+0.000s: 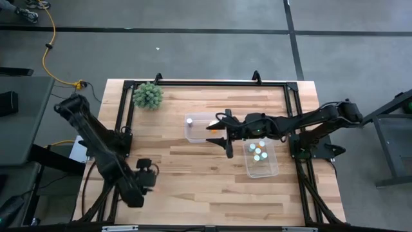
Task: Pick and place medicine bottles into bin by pill shape (circle, oval)
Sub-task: Put the pink tablet bottle into the bottom transparent bin
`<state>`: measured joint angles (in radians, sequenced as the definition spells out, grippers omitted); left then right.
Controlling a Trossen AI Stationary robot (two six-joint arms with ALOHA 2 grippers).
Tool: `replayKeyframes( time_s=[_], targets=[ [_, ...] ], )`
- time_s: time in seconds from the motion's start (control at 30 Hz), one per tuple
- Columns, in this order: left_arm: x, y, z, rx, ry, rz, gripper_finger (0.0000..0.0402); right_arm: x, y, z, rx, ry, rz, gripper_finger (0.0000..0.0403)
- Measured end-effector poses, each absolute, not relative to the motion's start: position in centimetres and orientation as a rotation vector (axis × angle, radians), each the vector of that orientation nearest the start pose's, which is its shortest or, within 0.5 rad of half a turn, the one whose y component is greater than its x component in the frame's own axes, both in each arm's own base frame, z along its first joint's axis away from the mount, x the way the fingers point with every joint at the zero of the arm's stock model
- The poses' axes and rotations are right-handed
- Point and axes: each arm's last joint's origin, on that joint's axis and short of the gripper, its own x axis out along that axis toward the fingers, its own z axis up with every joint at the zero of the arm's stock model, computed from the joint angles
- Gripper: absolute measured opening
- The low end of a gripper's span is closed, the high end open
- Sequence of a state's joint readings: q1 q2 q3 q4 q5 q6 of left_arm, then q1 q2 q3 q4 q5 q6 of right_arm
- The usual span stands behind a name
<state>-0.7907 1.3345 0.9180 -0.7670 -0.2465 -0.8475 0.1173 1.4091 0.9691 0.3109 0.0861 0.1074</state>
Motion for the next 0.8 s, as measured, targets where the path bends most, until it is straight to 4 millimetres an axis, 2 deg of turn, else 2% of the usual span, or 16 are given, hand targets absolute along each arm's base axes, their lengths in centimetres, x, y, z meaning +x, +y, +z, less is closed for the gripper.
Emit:
replayKeyframes(
  time_s=[0.23, 0.53, 0.7, 0.8],
  targets=[
    [18.4, -11.8, 27.5, -0.243, 0.911, 0.027, 0.0113, 30.3, 3.2, 32.4, 0.086, 0.051, -0.015, 0.0216],
    [20.6, -6.8, 33.9, -0.062, 0.637, 0.149, 0.0113, 29.6, 3.2, 33.3, 0.094, 0.015, 0.000, 0.0216],
    [22.0, -4.4, 35.4, -0.023, 0.499, 0.213, 0.0113, 29.7, 3.3, 32.8, 0.133, 0.063, 0.027, 0.0216],
    [22.4, -3.3, 35.6, -0.022, 0.481, 0.233, 0.0113, 29.7, 3.3, 32.2, 0.169, 0.123, 0.024, 0.0216]
  ],
)
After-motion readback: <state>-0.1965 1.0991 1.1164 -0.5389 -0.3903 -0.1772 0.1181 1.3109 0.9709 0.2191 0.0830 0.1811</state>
